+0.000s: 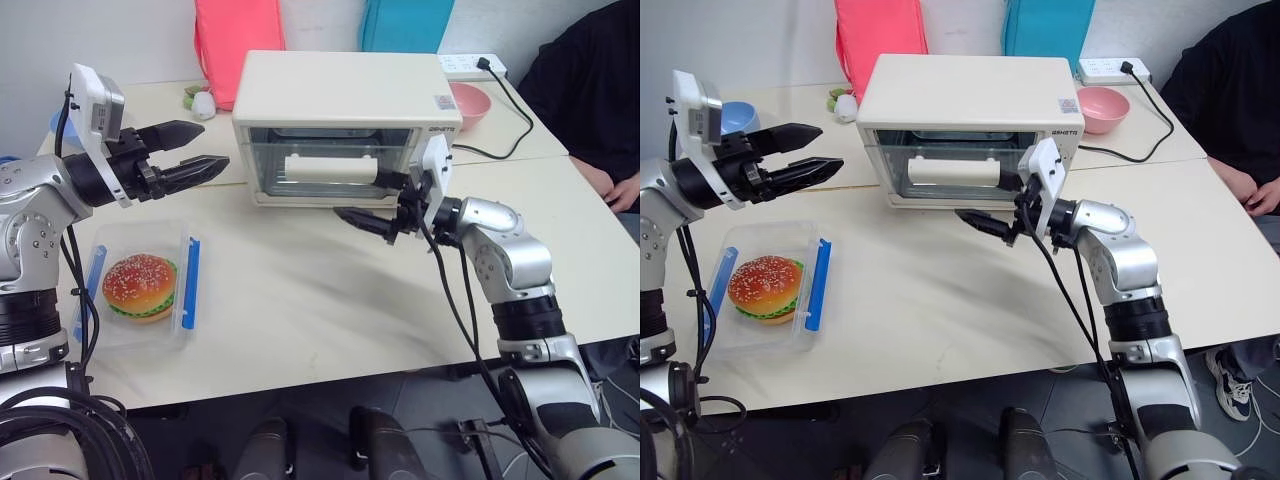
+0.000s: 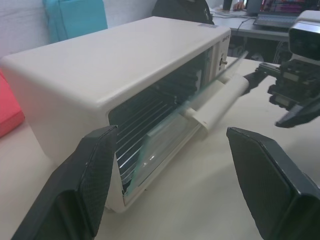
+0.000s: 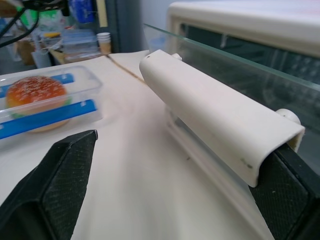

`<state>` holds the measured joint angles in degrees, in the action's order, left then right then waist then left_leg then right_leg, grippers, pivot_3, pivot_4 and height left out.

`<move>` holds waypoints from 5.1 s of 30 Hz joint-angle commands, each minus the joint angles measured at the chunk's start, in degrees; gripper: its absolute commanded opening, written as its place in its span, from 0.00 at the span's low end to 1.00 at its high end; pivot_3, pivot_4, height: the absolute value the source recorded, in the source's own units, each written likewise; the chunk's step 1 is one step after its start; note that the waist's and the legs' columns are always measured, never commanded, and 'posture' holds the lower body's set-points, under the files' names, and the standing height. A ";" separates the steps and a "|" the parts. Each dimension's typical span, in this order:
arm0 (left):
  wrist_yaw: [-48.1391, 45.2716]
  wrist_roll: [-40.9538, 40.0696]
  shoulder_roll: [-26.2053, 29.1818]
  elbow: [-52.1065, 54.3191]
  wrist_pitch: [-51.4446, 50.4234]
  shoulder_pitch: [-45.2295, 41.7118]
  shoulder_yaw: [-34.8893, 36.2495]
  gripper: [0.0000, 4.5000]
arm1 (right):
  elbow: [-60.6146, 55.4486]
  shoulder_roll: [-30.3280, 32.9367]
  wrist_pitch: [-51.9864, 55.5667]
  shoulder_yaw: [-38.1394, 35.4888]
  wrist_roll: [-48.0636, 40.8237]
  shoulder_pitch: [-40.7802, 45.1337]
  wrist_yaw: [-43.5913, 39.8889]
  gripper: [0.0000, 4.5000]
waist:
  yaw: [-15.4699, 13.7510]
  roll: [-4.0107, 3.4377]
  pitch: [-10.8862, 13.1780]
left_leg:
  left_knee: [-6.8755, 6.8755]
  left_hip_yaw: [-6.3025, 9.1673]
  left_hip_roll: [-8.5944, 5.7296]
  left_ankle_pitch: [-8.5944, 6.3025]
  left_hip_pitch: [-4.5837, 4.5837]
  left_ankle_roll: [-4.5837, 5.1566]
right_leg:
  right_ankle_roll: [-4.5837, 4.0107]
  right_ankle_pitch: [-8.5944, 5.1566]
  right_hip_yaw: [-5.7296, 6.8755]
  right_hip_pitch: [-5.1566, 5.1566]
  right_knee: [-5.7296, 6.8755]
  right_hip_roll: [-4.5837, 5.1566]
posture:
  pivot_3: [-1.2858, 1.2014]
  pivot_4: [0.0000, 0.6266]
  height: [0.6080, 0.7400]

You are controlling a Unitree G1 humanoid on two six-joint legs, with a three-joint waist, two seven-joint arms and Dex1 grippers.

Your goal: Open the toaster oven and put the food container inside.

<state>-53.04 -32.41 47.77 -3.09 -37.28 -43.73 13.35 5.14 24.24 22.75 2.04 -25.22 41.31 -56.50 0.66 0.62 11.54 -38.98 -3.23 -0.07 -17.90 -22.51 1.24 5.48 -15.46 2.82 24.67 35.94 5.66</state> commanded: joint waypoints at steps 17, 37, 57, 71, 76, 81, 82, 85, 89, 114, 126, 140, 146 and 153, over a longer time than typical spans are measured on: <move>-2.50 16.12 -5.77 -14.64 15.21 -11.64 -14.57 0.01 | -9.52 -0.58 -0.47 1.88 0.38 -8.15 0.56 1.00 | 0.92 0.01 -0.01 | -0.04 -0.14 -0.02 -0.01 0.03 0.00 | 0.01 0.01 -0.04 0.04 0.03 -0.11 | 0.52 0.24 1.00; -13.69 19.29 -1.82 1.00 9.14 -0.55 -22.00 0.01 | -31.95 20.20 11.58 -18.31 -12.68 -32.85 0.11 1.00 | -0.57 0.04 -0.01 | -0.15 -0.26 -0.05 -0.16 0.12 0.28 | 0.17 0.09 -0.17 -0.16 -0.12 -0.02 | 0.52 0.24 1.00; -5.89 16.20 -4.32 6.72 -10.60 -2.99 -13.34 0.04 | -33.61 23.56 16.30 -18.87 -23.21 -23.09 2.07 1.00 | -0.77 0.07 -0.01 | -0.15 -0.25 -0.09 -0.10 0.04 0.45 | 0.35 0.19 -0.18 -0.17 -0.28 0.16 | 0.52 0.24 1.00; 20.61 -12.17 -15.35 48.92 -55.22 23.13 40.15 0.97 | -17.60 23.13 13.92 -6.48 -18.38 -7.22 -12.35 1.00 | 0.77 0.09 -0.01 | -0.13 -0.17 0.03 -0.02 0.21 0.19 | 0.35 0.19 -0.40 -0.27 -0.28 0.32 | 0.52 0.24 1.00; 36.66 -23.02 -28.69 58.84 -55.22 30.78 54.97 1.00 | -14.03 20.53 9.61 -2.88 -14.58 -3.75 -15.51 1.00 | 0.18 0.34 -0.08 | -0.14 0.03 -0.06 -0.07 0.20 0.07 | 0.33 0.19 -0.56 -0.28 -0.38 0.48 | 0.52 0.24 1.00; 59.58 -64.58 -28.51 57.63 -30.07 53.90 58.60 1.00 | -13.01 19.15 9.69 -1.84 -13.83 -2.92 -16.78 1.00 | -0.28 0.46 -0.17 | -0.13 0.02 -0.09 -0.12 0.21 0.03 | 0.29 0.17 -0.62 -0.28 -0.38 0.56 | 0.52 0.24 1.00; 65.13 -73.42 -27.25 56.94 -22.21 60.31 57.30 1.00 | -12.94 18.99 9.64 -1.62 -13.59 -2.91 -16.94 1.00 | -0.04 0.53 -0.21 | -0.12 0.00 -0.06 -0.20 0.28 0.03 | 0.19 0.11 -0.70 -0.27 -0.36 0.60 | 0.52 0.24 1.00; 73.22 -80.53 -27.22 58.76 -6.26 74.10 51.07 1.00 | -13.20 19.09 9.96 -1.63 -13.64 -2.87 -17.78 1.00 | -0.12 0.32 -0.33 | -0.07 0.04 -0.06 -0.32 0.38 0.02 | -0.13 -0.06 -0.67 -0.29 -0.33 0.73 | 0.52 0.24 1.00; 81.02 -80.59 -26.95 62.04 9.91 81.94 41.88 1.00 | -13.94 19.52 11.47 -2.32 -14.64 -2.09 -18.11 1.00 | -0.79 0.28 -0.34 | -0.02 0.11 -0.11 -0.44 0.45 0.11 | -0.91 -0.50 -0.47 -0.53 -0.55 0.79 | 0.52 0.24 1.00; 112.54 -78.29 -25.02 62.64 32.49 77.73 11.69 1.00 | -23.01 19.99 14.39 -7.28 -17.49 -9.10 -10.14 1.00 | -0.71 0.30 -0.36 | 0.70 -0.20 -0.05 -0.33 1.28 0.38 | -0.87 -0.46 0.01 -1.44 -1.50 0.78 | 0.52 0.24 1.00; 122.72 -80.50 -21.22 55.42 37.08 70.14 12.73 0.82 | -25.28 20.55 15.00 -8.62 -18.68 -11.67 -8.19 1.00 | -0.78 0.30 -0.36 | 0.80 -0.20 -0.02 -0.24 1.25 0.24 | -0.86 -0.45 0.04 -1.43 -1.64 0.78 | 0.52 0.24 1.00; 121.30 -80.59 -16.70 47.52 30.31 71.87 17.69 0.01 | -26.55 20.80 16.37 -10.09 -20.94 -12.60 -6.12 1.00 | -0.67 0.30 -0.36 | 1.00 -0.28 0.10 -0.31 1.24 0.14 | -0.86 -0.45 0.19 -1.37 -1.83 0.78 | 0.52 0.24 1.00; 112.52 -80.59 -7.13 38.60 19.00 72.22 23.50 0.01 | -26.50 21.01 16.76 -10.81 -21.82 -12.98 -5.28 1.00 | -0.53 0.29 -0.36 | 1.03 -0.26 0.15 -0.38 1.24 0.02 | -0.88 -0.46 0.21 -1.33 -1.84 0.78 | 0.52 0.24 1.00; 88.11 -80.59 7.27 25.44 -1.72 61.31 29.14 0.01 | -27.10 21.70 17.34 -11.95 -22.22 -14.47 -4.91 1.00 | -0.89 0.27 -0.34 | 1.28 -0.22 0.23 -0.40 1.16 -0.32 | -0.90 -0.47 0.42 -1.09 -1.81 0.78 | 0.52 0.24 1.00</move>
<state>43.66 -112.93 52.21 23.19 -33.83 20.68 38.69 -20.24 44.81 40.15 -7.65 -46.18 27.11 -61.52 -0.23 0.89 11.20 -37.71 -3.40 0.15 -18.30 -21.37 0.91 4.57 -15.92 3.33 23.58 34.15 6.44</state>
